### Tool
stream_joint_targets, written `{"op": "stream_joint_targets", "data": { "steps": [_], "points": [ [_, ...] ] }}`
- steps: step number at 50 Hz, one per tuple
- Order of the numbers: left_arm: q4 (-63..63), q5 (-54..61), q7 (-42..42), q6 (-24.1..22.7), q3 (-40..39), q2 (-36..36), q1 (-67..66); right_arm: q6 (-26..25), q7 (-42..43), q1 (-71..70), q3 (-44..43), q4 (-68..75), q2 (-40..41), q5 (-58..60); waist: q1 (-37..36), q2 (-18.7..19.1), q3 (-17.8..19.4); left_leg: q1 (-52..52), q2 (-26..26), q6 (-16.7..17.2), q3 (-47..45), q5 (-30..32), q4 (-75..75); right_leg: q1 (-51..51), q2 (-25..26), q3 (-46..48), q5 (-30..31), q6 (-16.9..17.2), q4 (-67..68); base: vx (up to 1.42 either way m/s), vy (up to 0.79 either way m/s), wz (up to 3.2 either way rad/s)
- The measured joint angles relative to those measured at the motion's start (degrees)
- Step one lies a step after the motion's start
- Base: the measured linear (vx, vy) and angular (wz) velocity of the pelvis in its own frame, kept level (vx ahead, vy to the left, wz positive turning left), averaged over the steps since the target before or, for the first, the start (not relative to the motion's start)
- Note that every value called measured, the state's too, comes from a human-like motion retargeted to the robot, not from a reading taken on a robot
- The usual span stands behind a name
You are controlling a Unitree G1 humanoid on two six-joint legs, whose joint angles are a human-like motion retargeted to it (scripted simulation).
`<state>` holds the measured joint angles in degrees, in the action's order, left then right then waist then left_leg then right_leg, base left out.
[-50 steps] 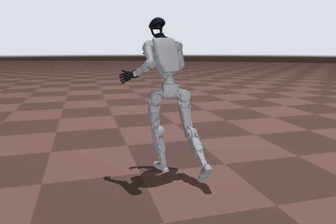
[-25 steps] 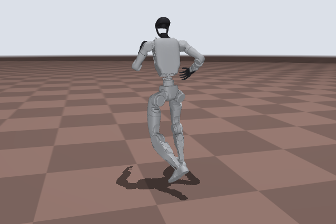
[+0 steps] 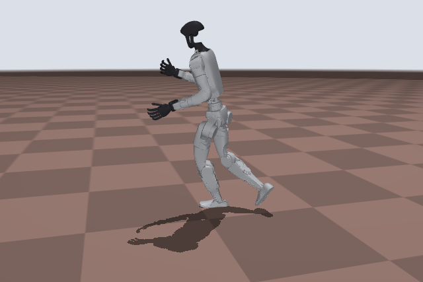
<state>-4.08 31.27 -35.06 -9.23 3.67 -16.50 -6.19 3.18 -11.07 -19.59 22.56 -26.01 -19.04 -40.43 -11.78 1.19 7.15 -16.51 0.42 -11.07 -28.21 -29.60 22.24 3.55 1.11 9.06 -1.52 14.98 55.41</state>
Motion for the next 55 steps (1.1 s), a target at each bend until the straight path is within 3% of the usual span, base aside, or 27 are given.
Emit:
{"op": "stream_joint_targets", "data": {
  "steps": [3,5,7,8,11,15,17,18,20,22,24,25,27,30,33,35,37,40,42,43,45,47,49,52,55],
  "points": [
    [3.4,-1.2,-4.7,-0.4,8.3,4.8,20.6,2.8,9.1,8.6,-5.1,8.3,-2.9,30.4,2.2,-1.1,2.3,-1.2,-5.9,-0.5,11.2,2.0,0.6,13.4,-3.5,-5.0,1.7,-1.4,16.4,0.36,0.15,3.49],
    [1.1,-7.5,1.4,-0.3,11.5,7.6,31.2,3.8,14.6,16.2,-9.8,12.8,-7.2,51.6,5.8,1.7,3.9,1.2,-8.4,1.5,20.7,4.2,0.2,16.9,-8.4,-3.4,-2.9,-7.2,20.6,0.4,0.26,4.81],
    [-2.4,-13.8,11.0,-0.5,13.5,10.7,40.4,4.8,14.5,25.9,-15.2,14.8,-10.8,53.1,11.9,7.0,4.4,5.4,-9.1,5.7,32.3,7.1,-1.9,16.9,-11.4,1.2,-9.0,-12.1,19.1,0.44,0.18,5.62],
    [-4.2,-16.0,15.1,-0.8,14.5,12.1,44.8,5.6,13.4,31.4,-18.2,15.3,-12.2,48.6,15.4,9.7,4.3,7.6,-8.8,8.2,38.3,8.7,-3.3,16.4,-11.2,2.9,-11.3,-12.8,16.8,0.47,0.1,5.89],
    [-8.9,-20.2,20.7,-1.8,18.5,14.4,58.3,7.7,12.8,46.5,-25.7,15.4,-15.0,36.3,23.9,15.5,3.5,13.3,-6.9,14.5,54.0,14.4,-8.8,16.0,-7.2,3.7,-13.7,-9.3,4.2,0.47,0.02,5.7],
    [-13.5,-29.1,18.2,-3.8,21.7,12.4,72.5,9.3,12.2,56.7,-28.7,13.7,-19.5,35.4,31.2,16.5,3.0,17.3,-4.9,19.9,63.2,21.4,-15.2,15.2,-8.8,7.7,-13.9,-6.4,-20.5,0.43,-0.14,4.33],
    [-16.1,-31.0,15.1,-6.2,21.6,10.6,72.9,9.3,9.3,57.3,-28.3,12.1,-22.5,34.3,34.2,15.3,2.9,18.8,-4.8,24.8,62.9,21.3,-14.6,14.3,-9.9,8.6,-15.0,-5.8,-33.8,0.46,-0.3,3.13],
    [-17.1,-31.0,13.1,-7.5,21.4,10.1,72.0,8.9,7.8,56.3,-27.6,11.3,-23.5,33.1,35.0,14.4,3.5,19.7,-5.2,24.1,61.9,20.5,-13.8,14.0,-10.0,7.7,-15.1,-5.0,-39.9,0.49,-0.36,2.35],
    [-19.2,-26.7,8.3,-8.5,20.0,9.8,65.9,6.0,5.3,51.7,-24.5,10.9,-24.9,29.6,34.4,12.4,4.4,22.8,-7.0,14.5,58.9,18.9,-12.1,12.4,-10.5,5.3,-12.1,-4.3,-47.9,0.53,-0.39,1.38],
    [-20.1,-16.7,9.9,-10.4,18.1,9.9,54.5,1.7,1.0,42.6,-20.3,11.4,-25.2,22.9,33.0,11.3,6.3,20.9,-8.1,11.6,52.3,14.9,-0.4,10.8,-10.8,6.4,-13.3,-7.1,-46.5,0.56,-0.37,0.66],
    [-16.5,-21.3,10.2,-4.3,14.5,6.3,38.6,-3.5,-4.4,32.3,-16.3,12.7,-25.1,22.0,32.0,11.4,5.8,14.1,-7.3,9.8,44.4,13.1,16.6,10.4,-10.4,7.7,-18.0,-10.8,-41.2,0.59,-0.33,0.47],
    [-14.7,-18.5,14.2,-0.7,13.0,4.4,29.2,-6.8,-7.5,26.1,-13.9,13.6,-24.3,23.7,31.5,11.1,5.5,10.1,-6.1,9.0,40.3,13.5,25.3,10.4,-10.0,8.0,-20.3,-12.5,-38.2,0.6,-0.3,0.26],
    [-10.3,-20.3,13.0,-1.2,10.0,0.3,11.8,-7.6,-8.3,13.7,-10.9,15.4,-22.0,36.2,28.2,9.6,4.7,3.0,-3.4,7.0,33.2,14.0,37.8,10.6,-9.9,7.4,-21.9,-13.3,-34.4,0.63,-0.27,-0.01],
    [-8.3,-15.6,14.9,-1.7,6.1,-7.8,-8.7,-5.3,0.4,1.0,-10.5,14.9,-15.4,54.5,19.4,4.2,2.7,-4.6,-4.0,4.2,26.6,7.6,46.2,8.9,-11.4,4.8,-20.9,-11.8,-33.2,0.69,-0.18,-0.27],
    [-13.8,-8.6,15.5,-5.9,0.2,-20.2,-21.9,1.1,14.1,-0.8,-12.0,9.8,-6.7,39.1,7.8,-3.1,-0.5,-11.0,-3.6,2.3,18.4,3.7,42.5,6.9,-14.7,2.9,-16.2,-9.5,-35.5,0.75,-0.04,-0.03],
    [-18.0,-3.0,17.9,-7.1,-6.2,-26.1,-28.3,5.6,16.4,0.0,-11.6,4.7,-3.6,22.3,1.3,-7.3,-2.0,-14.0,-2.7,2.0,12.9,2.3,34.9,4.9,-16.6,2.5,-11.3,-7.6,-38.3,0.79,0.06,0.35],
    [-20.7,0.4,19.7,-7.3,-12.7,-27.2,-31.8,7.0,15.1,0.3,-10.2,0.4,-3.9,16.2,-2.8,-10.2,-2.6,-14.8,-2.2,2.9,8.1,2.6,22.6,2.0,-17.5,2.0,-5.5,-5.9,-41.5,0.82,0.12,0.61],
    [-23.3,1.9,20.5,-7.0,-19.6,-23.2,-31.6,6.8,11.7,1.2,-7.7,-4.5,-5.1,16.9,-6.3,-12.0,-1.0,-11.5,-2.7,6.6,3.1,4.7,-1.3,-4.5,-16.5,0.0,1.4,-4.2,-45.3,0.86,0.17,0.65],
    [-23.8,-0.2,21.0,-6.4,-20.1,-17.9,-27.5,6.9,8.9,3.6,-5.0,-6.3,-5.3,15.6,-6.8,-9.9,1.8,-7.2,-2.4,9.3,1.4,8.2,-10.6,-11.7,-13.6,-1.2,3.7,-5.3,-46.3,0.9,0.18,1.02],
    [-23.4,-1.8,21.1,-6.0,-19.4,-14.8,-24.4,6.9,7.5,5.2,-3.5,-6.4,-5.5,14.0,-6.1,-8.5,3.4,-5.0,-2.5,9.2,1.1,8.8,-11.3,-15.2,-12.4,-1.4,4.6,-6.2,-45.8,0.91,0.18,1.56],
    [-21.4,-5.1,20.8,-5.3,-16.3,-8.3,-16.6,6.9,5.6,8.8,-1.3,-4.5,-6.0,11.4,-3.7,-6.7,6.8,-0.3,-3.1,6.1,3.4,2.7,-6.6,-19.7,-11.1,-1.9,6.0,-6.5,-39.9,0.92,0.17,1.92],
    [-17.0,-9.8,18.9,-4.6,-10.2,-2.4,-5.8,7.1,7.2,13.2,-0.8,-0.1,-6.2,15.4,-1.3,-6.8,8.2,1.9,-3.8,3.1,8.0,-4.6,0.0,-15.8,-10.7,-3.7,4.7,-3.9,-24.0,0.91,0.11,1.84],
    [-13.4,-12.4,14.3,-4.0,-3.0,1.7,7.1,6.9,12.1,17.7,-1.9,3.6,-6.4,24.1,1.4,-8.6,7.0,0.6,-5.4,1.3,11.4,-7.7,4.3,-5.2,-11.5,-5.6,-0.6,-2.7,-5.9,0.87,0.04,1.73],
    [-14.9,-9.6,11.8,-4.3,4.3,4.1,23.9,7.6,16.3,27.6,-5.2,3.2,-6.9,24.6,7.9,-8.5,4.5,2.1,-6.2,2.3,16.1,-7.6,3.4,8.4,-12.6,-5.1,-9.2,-5.8,7.6,0.87,0.0,1.75],
    [-19.8,-8.0,17.6,-4.3,7.9,3.8,37.1,8.4,11.8,37.0,-8.9,-0.4,-10.6,9.7,17.5,-3.0,3.2,8.5,-3.3,5.5,21.9,-2.6,-4.1,15.4,-11.4,-1.0,-15.2,-9.8,3.7,0.91,-0.08,1.72]
  ]
}}
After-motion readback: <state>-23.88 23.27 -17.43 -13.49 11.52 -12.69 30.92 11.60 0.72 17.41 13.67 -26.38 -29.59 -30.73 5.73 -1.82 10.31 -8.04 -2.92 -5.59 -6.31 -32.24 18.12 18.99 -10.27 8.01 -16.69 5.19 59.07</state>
